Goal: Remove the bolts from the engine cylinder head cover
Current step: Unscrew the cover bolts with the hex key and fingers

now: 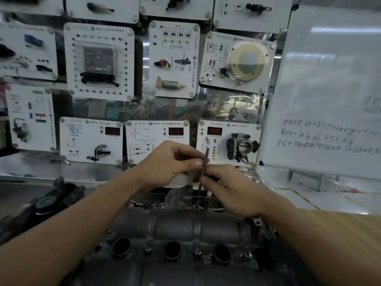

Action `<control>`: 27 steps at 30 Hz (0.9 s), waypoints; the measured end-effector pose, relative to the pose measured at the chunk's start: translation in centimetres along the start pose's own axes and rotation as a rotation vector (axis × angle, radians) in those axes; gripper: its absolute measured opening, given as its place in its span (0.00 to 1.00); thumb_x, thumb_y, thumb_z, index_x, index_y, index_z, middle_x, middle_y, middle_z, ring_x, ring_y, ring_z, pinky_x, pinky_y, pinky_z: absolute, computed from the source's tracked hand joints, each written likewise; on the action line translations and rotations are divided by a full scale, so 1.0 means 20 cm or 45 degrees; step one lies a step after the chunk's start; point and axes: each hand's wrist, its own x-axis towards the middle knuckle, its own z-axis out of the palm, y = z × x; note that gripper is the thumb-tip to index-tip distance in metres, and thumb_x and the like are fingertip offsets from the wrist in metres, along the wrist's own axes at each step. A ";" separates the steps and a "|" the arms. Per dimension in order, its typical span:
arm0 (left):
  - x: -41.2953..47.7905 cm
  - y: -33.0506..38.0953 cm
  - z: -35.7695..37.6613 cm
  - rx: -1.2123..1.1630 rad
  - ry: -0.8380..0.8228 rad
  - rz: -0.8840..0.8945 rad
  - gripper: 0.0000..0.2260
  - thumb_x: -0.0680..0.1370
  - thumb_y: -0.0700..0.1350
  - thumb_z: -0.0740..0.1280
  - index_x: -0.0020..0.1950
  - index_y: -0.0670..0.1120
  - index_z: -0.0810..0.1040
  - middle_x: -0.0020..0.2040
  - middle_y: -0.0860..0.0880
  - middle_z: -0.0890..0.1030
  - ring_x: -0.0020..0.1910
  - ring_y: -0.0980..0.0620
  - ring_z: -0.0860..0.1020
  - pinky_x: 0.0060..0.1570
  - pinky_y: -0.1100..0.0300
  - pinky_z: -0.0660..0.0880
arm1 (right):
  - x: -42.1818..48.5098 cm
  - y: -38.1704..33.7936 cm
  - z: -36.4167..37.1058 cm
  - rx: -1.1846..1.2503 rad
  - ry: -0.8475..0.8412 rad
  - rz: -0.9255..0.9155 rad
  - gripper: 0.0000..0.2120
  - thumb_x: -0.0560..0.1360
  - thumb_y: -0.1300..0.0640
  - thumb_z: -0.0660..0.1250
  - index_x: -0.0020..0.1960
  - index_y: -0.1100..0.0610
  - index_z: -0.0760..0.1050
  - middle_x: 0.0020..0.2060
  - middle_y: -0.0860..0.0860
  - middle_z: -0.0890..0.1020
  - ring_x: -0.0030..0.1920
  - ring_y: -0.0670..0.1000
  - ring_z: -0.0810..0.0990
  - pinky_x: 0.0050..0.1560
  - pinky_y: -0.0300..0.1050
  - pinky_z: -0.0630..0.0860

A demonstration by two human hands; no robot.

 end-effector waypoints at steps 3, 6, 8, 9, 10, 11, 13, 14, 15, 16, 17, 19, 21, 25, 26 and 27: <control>-0.01 0.06 -0.06 0.042 0.059 0.056 0.07 0.77 0.34 0.69 0.51 0.44 0.83 0.43 0.51 0.86 0.46 0.56 0.83 0.49 0.62 0.78 | 0.06 -0.06 -0.05 -0.036 -0.002 0.003 0.14 0.83 0.57 0.60 0.40 0.58 0.74 0.28 0.45 0.73 0.28 0.43 0.70 0.30 0.36 0.67; -0.07 0.10 -0.15 0.051 0.006 0.082 0.10 0.76 0.39 0.70 0.57 0.46 0.83 0.52 0.48 0.86 0.55 0.52 0.83 0.54 0.62 0.79 | 0.12 -0.12 -0.01 -0.002 -0.013 -0.028 0.12 0.83 0.56 0.59 0.43 0.55 0.76 0.30 0.44 0.74 0.29 0.42 0.71 0.31 0.35 0.68; -0.11 0.09 -0.19 0.185 0.002 0.098 0.10 0.76 0.42 0.70 0.56 0.46 0.83 0.50 0.49 0.86 0.53 0.55 0.83 0.53 0.64 0.78 | 0.16 -0.16 0.07 0.011 -0.053 -0.044 0.11 0.83 0.56 0.59 0.48 0.57 0.78 0.33 0.45 0.76 0.31 0.40 0.73 0.33 0.34 0.68; -0.13 0.07 -0.20 0.227 0.028 0.096 0.08 0.77 0.42 0.70 0.55 0.45 0.84 0.48 0.50 0.86 0.50 0.56 0.83 0.51 0.65 0.78 | 0.17 -0.17 0.11 0.022 -0.074 -0.057 0.10 0.83 0.57 0.59 0.49 0.58 0.78 0.34 0.45 0.76 0.32 0.40 0.74 0.34 0.33 0.69; -0.15 0.05 -0.21 0.237 0.059 0.080 0.07 0.77 0.41 0.69 0.53 0.46 0.85 0.46 0.50 0.87 0.48 0.55 0.84 0.48 0.65 0.78 | 0.19 -0.17 0.15 0.030 -0.094 -0.066 0.10 0.83 0.58 0.59 0.49 0.59 0.77 0.35 0.46 0.77 0.34 0.40 0.76 0.36 0.33 0.70; -0.16 0.02 -0.22 0.237 0.080 0.059 0.07 0.78 0.40 0.69 0.52 0.47 0.85 0.45 0.50 0.87 0.46 0.54 0.84 0.46 0.65 0.78 | 0.21 -0.17 0.18 0.027 -0.110 -0.067 0.11 0.83 0.58 0.59 0.49 0.60 0.78 0.37 0.49 0.79 0.37 0.42 0.78 0.39 0.38 0.74; -0.18 -0.02 -0.23 0.254 0.087 0.022 0.07 0.78 0.40 0.69 0.51 0.49 0.86 0.44 0.51 0.87 0.44 0.53 0.84 0.44 0.65 0.79 | 0.23 -0.16 0.22 0.001 -0.117 -0.049 0.12 0.83 0.57 0.60 0.50 0.62 0.79 0.42 0.55 0.82 0.44 0.54 0.80 0.48 0.54 0.77; -0.18 -0.03 -0.24 0.264 0.091 0.011 0.07 0.78 0.41 0.69 0.50 0.50 0.86 0.44 0.51 0.87 0.44 0.55 0.84 0.44 0.65 0.78 | 0.24 -0.15 0.24 0.006 -0.112 -0.035 0.11 0.83 0.57 0.60 0.50 0.61 0.79 0.44 0.56 0.82 0.46 0.55 0.80 0.51 0.57 0.76; -0.19 -0.05 -0.23 0.259 0.107 0.003 0.07 0.78 0.41 0.69 0.50 0.50 0.86 0.44 0.51 0.87 0.44 0.56 0.84 0.44 0.65 0.78 | 0.24 -0.14 0.24 0.027 -0.106 -0.026 0.10 0.82 0.56 0.60 0.50 0.59 0.79 0.45 0.54 0.82 0.47 0.55 0.80 0.53 0.59 0.76; -0.19 -0.07 -0.23 0.233 0.130 -0.007 0.07 0.79 0.40 0.69 0.50 0.50 0.86 0.44 0.51 0.87 0.43 0.56 0.84 0.44 0.65 0.78 | 0.24 -0.13 0.25 0.045 -0.106 -0.022 0.09 0.82 0.56 0.60 0.49 0.57 0.79 0.45 0.52 0.82 0.47 0.54 0.80 0.53 0.59 0.76; -0.20 -0.09 -0.22 0.191 0.155 -0.017 0.07 0.79 0.40 0.68 0.50 0.50 0.86 0.43 0.51 0.87 0.43 0.56 0.84 0.43 0.65 0.78 | 0.24 -0.13 0.26 0.040 -0.112 -0.023 0.09 0.82 0.56 0.61 0.49 0.56 0.78 0.45 0.52 0.82 0.47 0.54 0.80 0.53 0.59 0.76; -0.22 -0.13 -0.20 0.113 0.192 -0.027 0.08 0.79 0.39 0.68 0.49 0.49 0.85 0.42 0.52 0.87 0.43 0.57 0.84 0.43 0.66 0.78 | 0.24 -0.12 0.28 -0.023 -0.125 -0.034 0.09 0.82 0.56 0.60 0.49 0.56 0.78 0.45 0.53 0.81 0.47 0.55 0.79 0.53 0.60 0.75; -0.24 -0.14 -0.20 0.090 0.236 -0.016 0.08 0.78 0.38 0.68 0.49 0.49 0.85 0.42 0.54 0.87 0.43 0.61 0.83 0.43 0.68 0.77 | 0.24 -0.13 0.30 -0.035 -0.111 -0.048 0.09 0.82 0.56 0.60 0.49 0.57 0.78 0.45 0.54 0.81 0.47 0.54 0.79 0.52 0.58 0.76; -0.25 -0.13 -0.19 0.088 0.245 -0.007 0.08 0.79 0.37 0.68 0.49 0.49 0.84 0.42 0.56 0.87 0.44 0.62 0.83 0.44 0.69 0.77 | 0.25 -0.13 0.29 0.027 -0.090 -0.056 0.10 0.82 0.58 0.61 0.48 0.59 0.79 0.39 0.54 0.82 0.40 0.51 0.79 0.43 0.47 0.76; -0.25 -0.13 -0.19 0.092 0.230 -0.007 0.08 0.79 0.37 0.67 0.50 0.48 0.84 0.42 0.55 0.87 0.45 0.61 0.83 0.44 0.69 0.77 | 0.25 -0.14 0.29 0.025 -0.092 -0.056 0.11 0.82 0.58 0.61 0.48 0.61 0.79 0.37 0.54 0.81 0.37 0.50 0.79 0.40 0.45 0.75; -0.25 -0.13 -0.19 0.090 0.217 -0.007 0.08 0.79 0.37 0.67 0.52 0.47 0.84 0.43 0.54 0.87 0.46 0.61 0.83 0.45 0.69 0.77 | 0.25 -0.14 0.29 0.021 -0.091 -0.054 0.12 0.82 0.57 0.61 0.48 0.62 0.80 0.36 0.54 0.82 0.36 0.51 0.79 0.39 0.45 0.75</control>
